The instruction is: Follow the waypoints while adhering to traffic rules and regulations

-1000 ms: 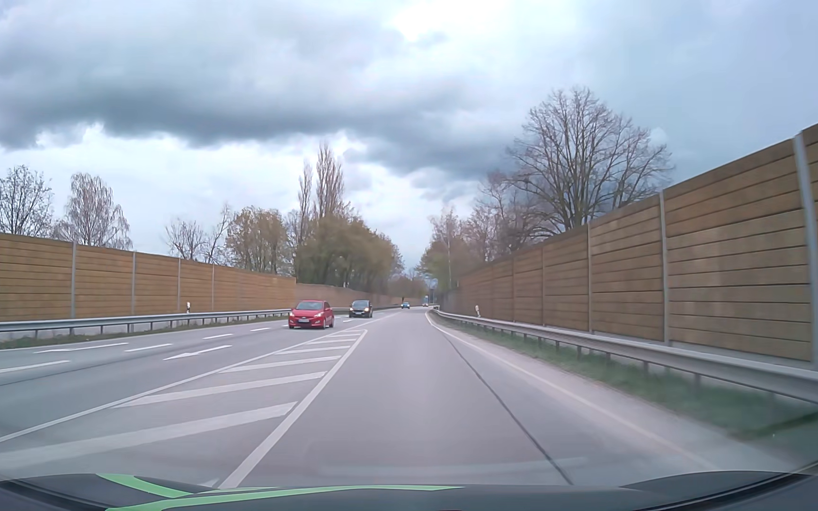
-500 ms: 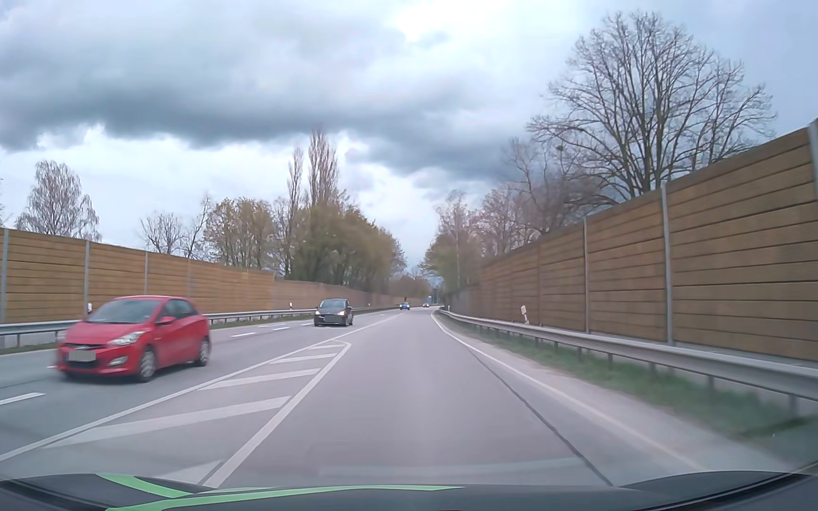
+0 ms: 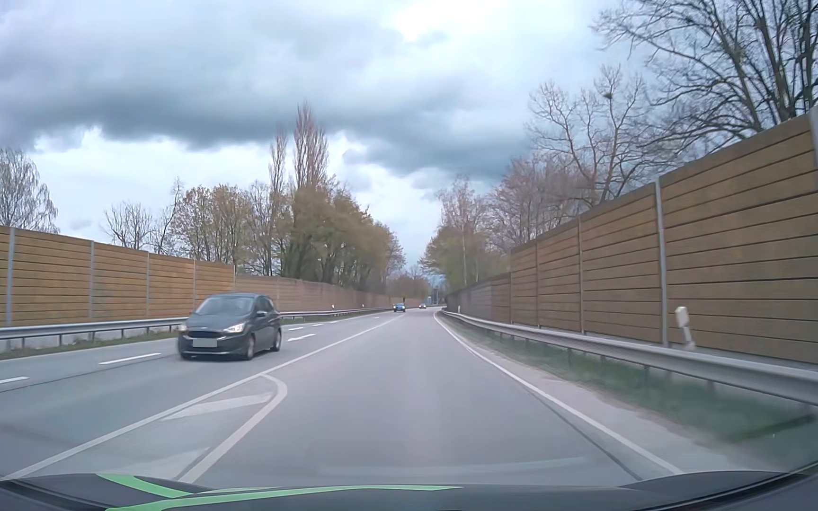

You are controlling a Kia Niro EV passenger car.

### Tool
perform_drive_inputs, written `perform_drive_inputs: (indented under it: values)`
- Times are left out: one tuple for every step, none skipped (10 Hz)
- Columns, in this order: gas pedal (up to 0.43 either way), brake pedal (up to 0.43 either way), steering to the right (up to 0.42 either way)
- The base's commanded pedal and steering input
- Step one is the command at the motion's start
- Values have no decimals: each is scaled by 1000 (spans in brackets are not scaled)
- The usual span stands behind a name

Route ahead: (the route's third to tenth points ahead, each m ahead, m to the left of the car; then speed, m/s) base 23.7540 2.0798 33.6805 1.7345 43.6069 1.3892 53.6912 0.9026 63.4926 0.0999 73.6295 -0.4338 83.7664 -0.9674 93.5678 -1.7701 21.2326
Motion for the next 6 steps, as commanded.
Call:
perform_drive_inputs:
  values:
    - [189, 0, 5]
    - [189, 0, 5]
    - [189, 0, 5]
    - [189, 0, 5]
    - [189, 0, 5]
    - [189, 0, 5]
